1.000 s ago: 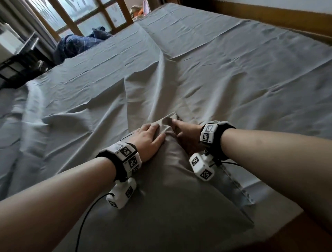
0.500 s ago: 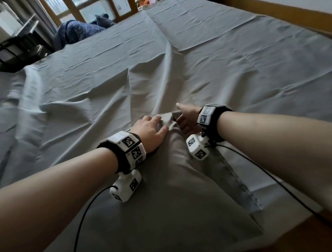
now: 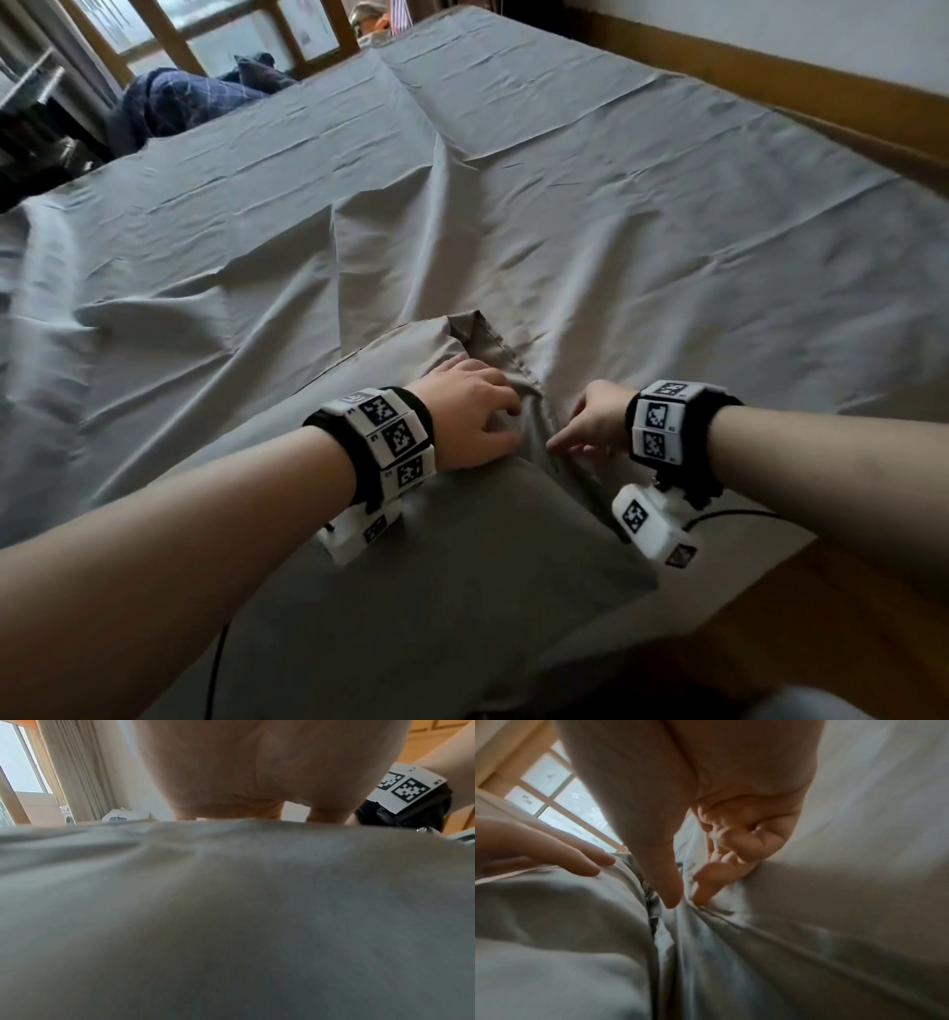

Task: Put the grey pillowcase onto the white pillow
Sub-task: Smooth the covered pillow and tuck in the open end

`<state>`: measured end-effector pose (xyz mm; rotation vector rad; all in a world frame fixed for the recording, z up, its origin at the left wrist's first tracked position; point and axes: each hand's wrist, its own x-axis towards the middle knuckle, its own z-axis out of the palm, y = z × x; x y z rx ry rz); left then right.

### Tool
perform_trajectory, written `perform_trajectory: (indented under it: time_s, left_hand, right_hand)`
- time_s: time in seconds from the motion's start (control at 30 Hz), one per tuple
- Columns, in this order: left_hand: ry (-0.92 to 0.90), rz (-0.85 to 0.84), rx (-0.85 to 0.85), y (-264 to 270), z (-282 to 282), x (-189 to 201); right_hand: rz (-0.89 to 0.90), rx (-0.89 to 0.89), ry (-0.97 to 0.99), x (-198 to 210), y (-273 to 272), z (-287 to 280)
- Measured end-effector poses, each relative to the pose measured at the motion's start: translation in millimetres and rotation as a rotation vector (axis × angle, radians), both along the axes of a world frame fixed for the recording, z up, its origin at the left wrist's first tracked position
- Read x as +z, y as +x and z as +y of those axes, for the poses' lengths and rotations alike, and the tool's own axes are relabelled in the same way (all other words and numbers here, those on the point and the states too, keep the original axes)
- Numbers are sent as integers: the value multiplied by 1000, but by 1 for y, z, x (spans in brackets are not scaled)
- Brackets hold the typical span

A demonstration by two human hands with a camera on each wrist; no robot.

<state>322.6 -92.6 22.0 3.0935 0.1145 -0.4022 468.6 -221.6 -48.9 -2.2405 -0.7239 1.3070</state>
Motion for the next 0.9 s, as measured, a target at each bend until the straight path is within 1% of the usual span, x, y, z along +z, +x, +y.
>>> perform_trajectory:
  time_s: [0.07, 0.13, 0.2, 0.27, 0.3, 0.4, 0.43, 0.47, 0.5, 0.53, 0.57, 0.63, 0.67, 0.7, 0.77, 0.83, 0.87, 0.9]
  left_hand:
    - [11, 39, -35, -5, -4, 0]
    - [49, 80, -84, -11, -5, -2]
    - [97, 92, -133, -15, -4, -1]
    - [122, 73, -157, -17, -2, 4]
    - [123, 57, -169, -16, 0, 8]
    - [120, 37, -203, -15, 3, 16]
    - [126, 54, -199, -15, 3, 18]
    - [132, 83, -189, -15, 2, 18]
    - [139, 116, -178, -15, 2, 18]
    - [149, 150, -170, -14, 1, 18]
    - [161, 182, -166, -13, 0, 18]
    - [172, 217, -168, -10, -1, 18]
    - [172, 218, -173, -8, 0, 19]
    - [171, 215, -178, -7, 0, 19]
    - [174, 210, -186, -5, -2, 19]
    - [165, 199, -199, -6, -2, 15]
    - [142, 191, -197, -8, -2, 12]
    - [106, 183, -189, -10, -3, 10]
  right_hand:
    - [-73, 56, 24, -1, -6, 2]
    - [-118, 61, 100, 0, -11, 1]
    - [-106, 38, 226, 0, -12, 1]
    - [-82, 91, 299, 3, -15, 0]
    - [-32, 116, 323, 4, -19, 0]
    - [285, 144, 414, 3, -39, 0]
    - [342, 168, 443, 1, -44, 1]
    - [360, 201, 456, -1, -47, 1]
    - [344, 251, 455, 0, -49, 0]
    - [282, 318, 431, 0, -49, -1]
    - [164, 392, 399, 1, -50, -2]
    - [-133, 500, 316, 3, -56, -2]
    - [-200, 520, 265, 2, -60, 0]
    - [-218, 542, 219, 0, -65, 1]
    - [-177, 600, 191, -8, -71, 2]
    - [-47, 630, 134, -6, -67, 1]
    - [76, 629, 84, -1, -62, -1]
    - [258, 580, 47, 3, -57, -3]
